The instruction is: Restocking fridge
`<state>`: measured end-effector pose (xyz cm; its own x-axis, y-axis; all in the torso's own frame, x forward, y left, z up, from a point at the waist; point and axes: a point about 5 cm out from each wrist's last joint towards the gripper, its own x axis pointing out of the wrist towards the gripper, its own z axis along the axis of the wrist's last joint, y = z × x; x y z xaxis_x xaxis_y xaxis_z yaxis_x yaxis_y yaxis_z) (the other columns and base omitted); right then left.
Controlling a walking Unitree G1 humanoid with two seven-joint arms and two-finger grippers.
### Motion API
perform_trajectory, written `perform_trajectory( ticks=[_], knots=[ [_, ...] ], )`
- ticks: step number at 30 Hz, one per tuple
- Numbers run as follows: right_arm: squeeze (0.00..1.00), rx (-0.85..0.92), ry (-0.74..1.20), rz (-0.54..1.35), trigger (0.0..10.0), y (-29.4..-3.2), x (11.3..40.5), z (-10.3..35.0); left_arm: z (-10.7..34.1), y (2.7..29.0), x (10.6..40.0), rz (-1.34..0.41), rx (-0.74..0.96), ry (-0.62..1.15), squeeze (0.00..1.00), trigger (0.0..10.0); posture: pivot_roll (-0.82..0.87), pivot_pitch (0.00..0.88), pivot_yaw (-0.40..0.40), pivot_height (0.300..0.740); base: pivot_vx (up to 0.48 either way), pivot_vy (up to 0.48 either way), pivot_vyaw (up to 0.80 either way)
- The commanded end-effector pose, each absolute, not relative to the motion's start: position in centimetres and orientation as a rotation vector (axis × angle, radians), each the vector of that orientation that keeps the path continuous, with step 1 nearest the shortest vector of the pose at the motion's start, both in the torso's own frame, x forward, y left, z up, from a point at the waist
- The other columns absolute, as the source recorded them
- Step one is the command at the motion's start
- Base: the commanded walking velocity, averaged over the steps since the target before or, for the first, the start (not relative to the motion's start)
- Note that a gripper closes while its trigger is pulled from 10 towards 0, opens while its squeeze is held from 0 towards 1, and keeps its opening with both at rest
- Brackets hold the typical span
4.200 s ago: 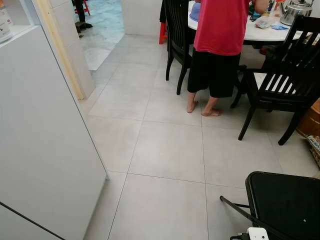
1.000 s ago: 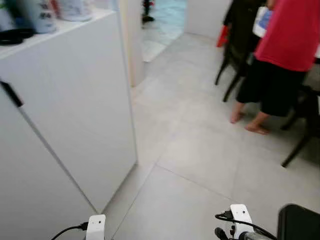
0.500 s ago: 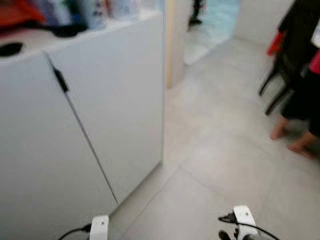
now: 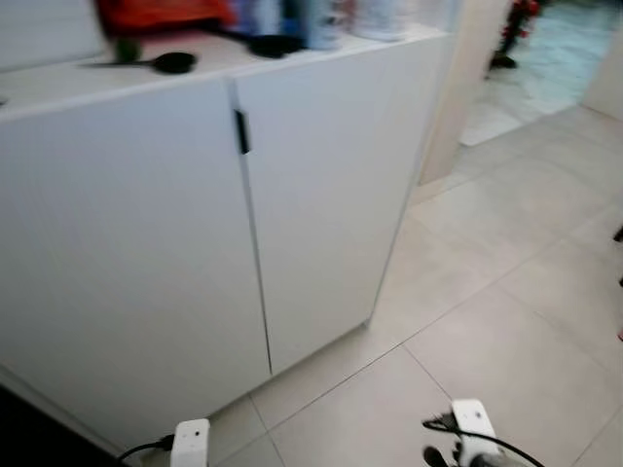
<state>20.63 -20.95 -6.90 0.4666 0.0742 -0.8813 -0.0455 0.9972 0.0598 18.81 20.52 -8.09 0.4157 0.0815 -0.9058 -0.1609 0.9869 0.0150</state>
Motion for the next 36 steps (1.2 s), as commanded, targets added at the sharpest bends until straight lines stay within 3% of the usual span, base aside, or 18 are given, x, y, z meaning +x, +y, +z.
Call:
perform_trajectory(
  ticks=[1,22,36],
  knots=[
    [0.0,0.038,1.104,0.046,10.0,-21.65,19.85,-7.19,-8.33,20.0,18.5,0.14,-0.083,1.151,0.0,10.0,-0.01,0.0,-0.051,0.74,0.0,0.0,0.8],
    [0.0,0.033,1.108,0.055,10.0,-21.61,19.65,-7.3,-8.43,19.97,18.3,0.134,-0.08,1.153,0.0,10.0,-0.01,0.0,-0.047,0.74,0.0,0.0,0.77],
    [0.0,0.061,1.09,0.048,10.0,-21.59,19.78,-7.22,-8.41,19.92,18.37,0.134,-0.085,1.155,0.0,10.0,-0.01,0.0,-0.054,0.74,0.0,0.0,0.0]
  ],
)
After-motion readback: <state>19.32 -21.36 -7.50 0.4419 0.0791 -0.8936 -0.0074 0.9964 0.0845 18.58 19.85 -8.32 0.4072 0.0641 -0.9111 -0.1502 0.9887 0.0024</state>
